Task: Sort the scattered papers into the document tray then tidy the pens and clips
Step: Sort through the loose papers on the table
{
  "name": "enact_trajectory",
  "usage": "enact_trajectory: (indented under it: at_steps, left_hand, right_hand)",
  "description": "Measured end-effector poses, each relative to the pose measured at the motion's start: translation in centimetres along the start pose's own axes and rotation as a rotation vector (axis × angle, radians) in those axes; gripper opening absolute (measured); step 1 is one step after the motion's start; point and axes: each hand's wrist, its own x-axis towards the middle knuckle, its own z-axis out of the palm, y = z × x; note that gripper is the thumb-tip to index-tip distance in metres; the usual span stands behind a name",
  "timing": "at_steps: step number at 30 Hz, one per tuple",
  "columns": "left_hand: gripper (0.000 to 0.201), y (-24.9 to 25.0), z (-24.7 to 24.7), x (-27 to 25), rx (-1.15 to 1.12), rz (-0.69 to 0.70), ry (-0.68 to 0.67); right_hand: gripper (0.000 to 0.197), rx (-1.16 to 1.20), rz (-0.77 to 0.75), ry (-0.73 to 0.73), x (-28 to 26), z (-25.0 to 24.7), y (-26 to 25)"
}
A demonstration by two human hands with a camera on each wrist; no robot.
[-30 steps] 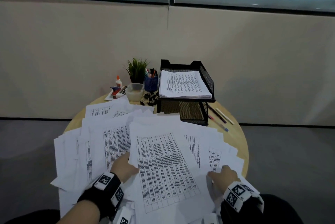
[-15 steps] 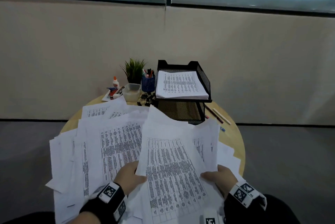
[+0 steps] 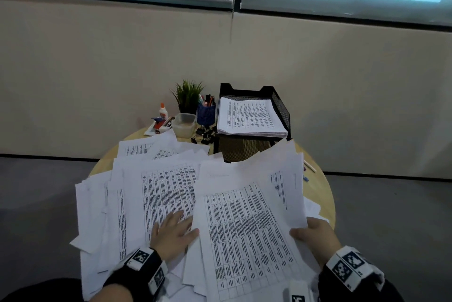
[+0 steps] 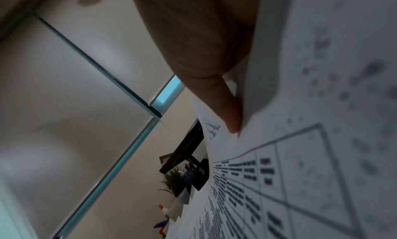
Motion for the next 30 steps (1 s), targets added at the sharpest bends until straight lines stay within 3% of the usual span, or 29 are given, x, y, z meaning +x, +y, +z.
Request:
enact_trajectory:
  at_steps: [17, 22, 26, 30]
  left_hand:
    - [0.060, 1.4, -2.2, 0.0, 0.107, -0.001, -0.107]
    - [0.062, 2.9, -4.0, -0.4, -0.245, -0.010, -0.156]
    - [0.062, 4.2, -5.8, -0.4, -0.446, -0.006, -0.090]
    - [0.068, 4.6, -7.6, -0.2, -0.779, 0.017, -0.066]
  right_hand:
    - [0.005, 0.209, -0.233, 0.190, -6.2, -8.6, -6.6]
    - [0.009, 0.192, -0.332, 0.316, -6.9, -11.9, -9.0]
    - [0.015, 0.231, -0.351, 0.374, -6.3, -13.5, -10.3]
    - [0.003, 0.433, -0.314, 0.229, -6.5, -13.2, -11.1]
